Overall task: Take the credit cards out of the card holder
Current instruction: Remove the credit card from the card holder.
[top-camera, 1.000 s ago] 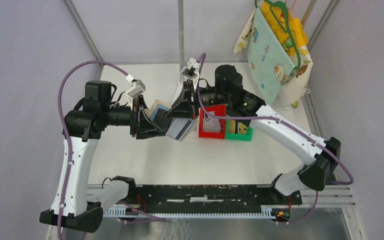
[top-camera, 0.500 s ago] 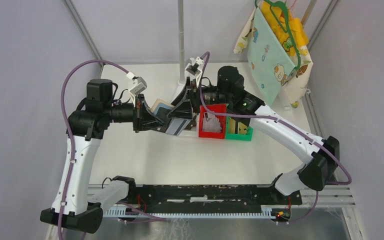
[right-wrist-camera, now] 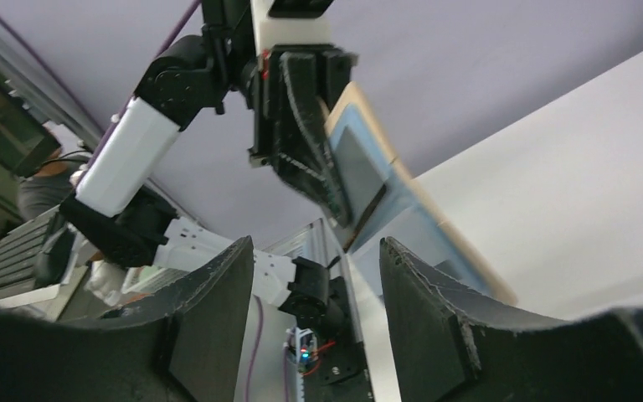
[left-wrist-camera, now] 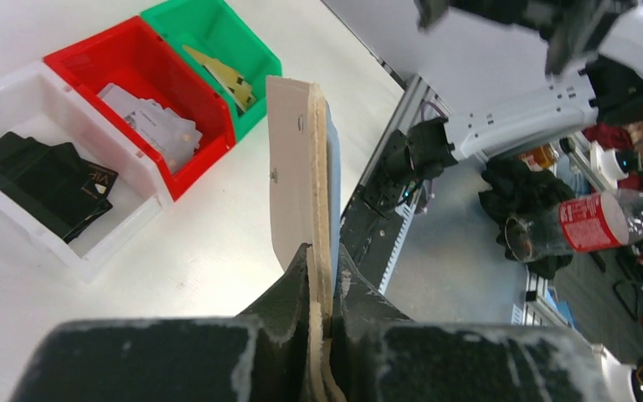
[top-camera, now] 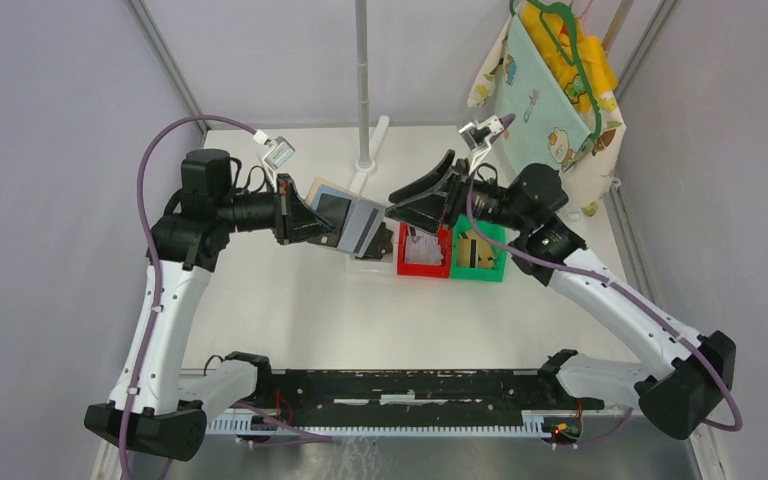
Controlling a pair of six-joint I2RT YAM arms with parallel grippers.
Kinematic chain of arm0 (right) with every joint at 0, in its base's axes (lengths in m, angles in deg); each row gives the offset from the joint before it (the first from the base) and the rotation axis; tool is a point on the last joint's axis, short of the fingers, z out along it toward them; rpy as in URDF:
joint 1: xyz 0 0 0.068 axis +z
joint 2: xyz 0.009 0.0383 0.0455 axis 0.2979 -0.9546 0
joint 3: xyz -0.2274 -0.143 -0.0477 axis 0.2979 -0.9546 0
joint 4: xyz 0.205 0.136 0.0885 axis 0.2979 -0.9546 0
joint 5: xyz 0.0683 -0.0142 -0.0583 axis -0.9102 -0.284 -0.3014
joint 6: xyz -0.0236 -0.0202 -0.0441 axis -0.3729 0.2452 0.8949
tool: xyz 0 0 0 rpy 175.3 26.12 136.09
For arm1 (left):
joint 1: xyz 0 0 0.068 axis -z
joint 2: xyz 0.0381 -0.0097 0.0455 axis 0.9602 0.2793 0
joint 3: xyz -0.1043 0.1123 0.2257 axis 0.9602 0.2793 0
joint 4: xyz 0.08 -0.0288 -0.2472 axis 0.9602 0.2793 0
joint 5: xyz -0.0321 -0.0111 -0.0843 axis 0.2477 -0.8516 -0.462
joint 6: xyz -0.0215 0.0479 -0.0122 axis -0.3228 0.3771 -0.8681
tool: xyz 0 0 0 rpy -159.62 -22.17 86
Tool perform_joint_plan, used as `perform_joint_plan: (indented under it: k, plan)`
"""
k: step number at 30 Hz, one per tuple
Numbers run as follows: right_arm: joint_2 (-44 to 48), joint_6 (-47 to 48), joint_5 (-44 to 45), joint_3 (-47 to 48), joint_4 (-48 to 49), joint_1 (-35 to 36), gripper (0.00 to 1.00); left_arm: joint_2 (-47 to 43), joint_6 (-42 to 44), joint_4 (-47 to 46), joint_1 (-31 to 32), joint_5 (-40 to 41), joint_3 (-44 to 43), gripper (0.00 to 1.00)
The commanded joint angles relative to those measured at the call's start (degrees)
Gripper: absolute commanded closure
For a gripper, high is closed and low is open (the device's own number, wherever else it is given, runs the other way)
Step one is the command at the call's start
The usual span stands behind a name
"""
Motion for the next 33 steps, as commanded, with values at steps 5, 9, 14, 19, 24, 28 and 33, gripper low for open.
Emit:
perform_joint_plan:
  k: [5, 9, 14, 19, 24, 28, 33]
  plan:
    - [-4.53, -13.13, -0.37, -5.28, 19.98, 7.01, 0.39, 0.91, -12.95, -9.56, 0.09, 2.9, -0.93, 0.98]
    - [-7.91, -16.34, -1.22, -5.39, 24.94, 8.21, 0.41, -0.08, -13.05, -10.04, 0.14, -0.32, -1.34, 0.98]
    - [-11.2, -18.08, -1.7, -4.34, 27.62, 9.26, 0.46, -2.02, -12.53, -11.02, 0.08, -3.99, -0.59, 0.98]
    - [-12.62, -18.04, -1.54, -3.61, 27.36, 9.73, 0.49, -1.99, -12.38, -10.31, 0.08, -6.98, -0.68, 0.98]
    - [-13.96, -18.8, -1.77, -2.34, 28.54, 10.53, 0.52, -1.71, -12.18, -9.84, 0.09, -6.81, -0.33, 0.98]
    - [-15.45, -20.7, -2.34, -1.5, 31.21, 11.14, 0.57, -1.39, -11.92, -9.18, 0.09, -5.6, -0.39, 0.98]
    - [-16.92, -21.93, -1.81, -0.41, 32.78, 11.33, 0.64, -1.47, -10.1, -7.74, 0.09, -6.03, -0.59, 0.91]
